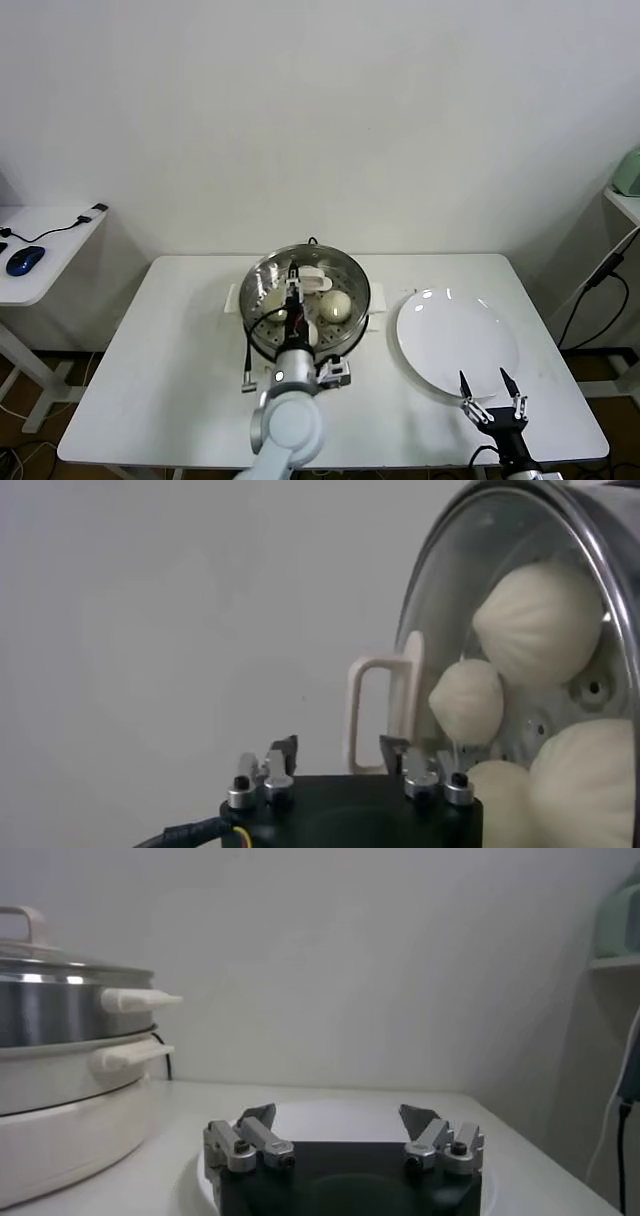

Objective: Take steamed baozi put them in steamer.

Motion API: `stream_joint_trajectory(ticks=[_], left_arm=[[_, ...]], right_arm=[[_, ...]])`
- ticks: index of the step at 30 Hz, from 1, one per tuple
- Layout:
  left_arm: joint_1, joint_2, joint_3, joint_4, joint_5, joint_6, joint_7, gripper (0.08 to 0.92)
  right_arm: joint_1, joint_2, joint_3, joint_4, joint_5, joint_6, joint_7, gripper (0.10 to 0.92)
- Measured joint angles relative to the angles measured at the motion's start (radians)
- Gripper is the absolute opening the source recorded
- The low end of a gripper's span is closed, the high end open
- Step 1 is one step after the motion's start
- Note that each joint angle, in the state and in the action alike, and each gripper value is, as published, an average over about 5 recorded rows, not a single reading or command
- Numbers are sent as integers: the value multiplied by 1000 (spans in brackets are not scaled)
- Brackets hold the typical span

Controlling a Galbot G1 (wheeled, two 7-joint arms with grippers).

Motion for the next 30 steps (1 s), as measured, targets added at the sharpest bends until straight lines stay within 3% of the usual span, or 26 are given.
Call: stream_joint_trajectory(ticks=[5, 8, 17, 24, 30], left_arm=[[37, 37, -21, -73, -93, -41, -28, 768], [67, 56, -51, -111, -195, -83, -65, 813], [181, 87, -283, -187, -729, -273, -171, 823], [281, 142, -540, -182, -1195, -413, -188, 823], [354, 175, -656, -123, -1508, -523, -181, 823]], right_arm=[[2, -3, -7, 1, 6, -5, 12, 823], [4, -8, -11, 2, 7, -7, 20, 822], [5, -13, -14, 15, -3, -19, 44, 823], [11, -13, -16, 15, -5, -15, 54, 823], [24, -10, -20, 1, -2, -9, 61, 823]])
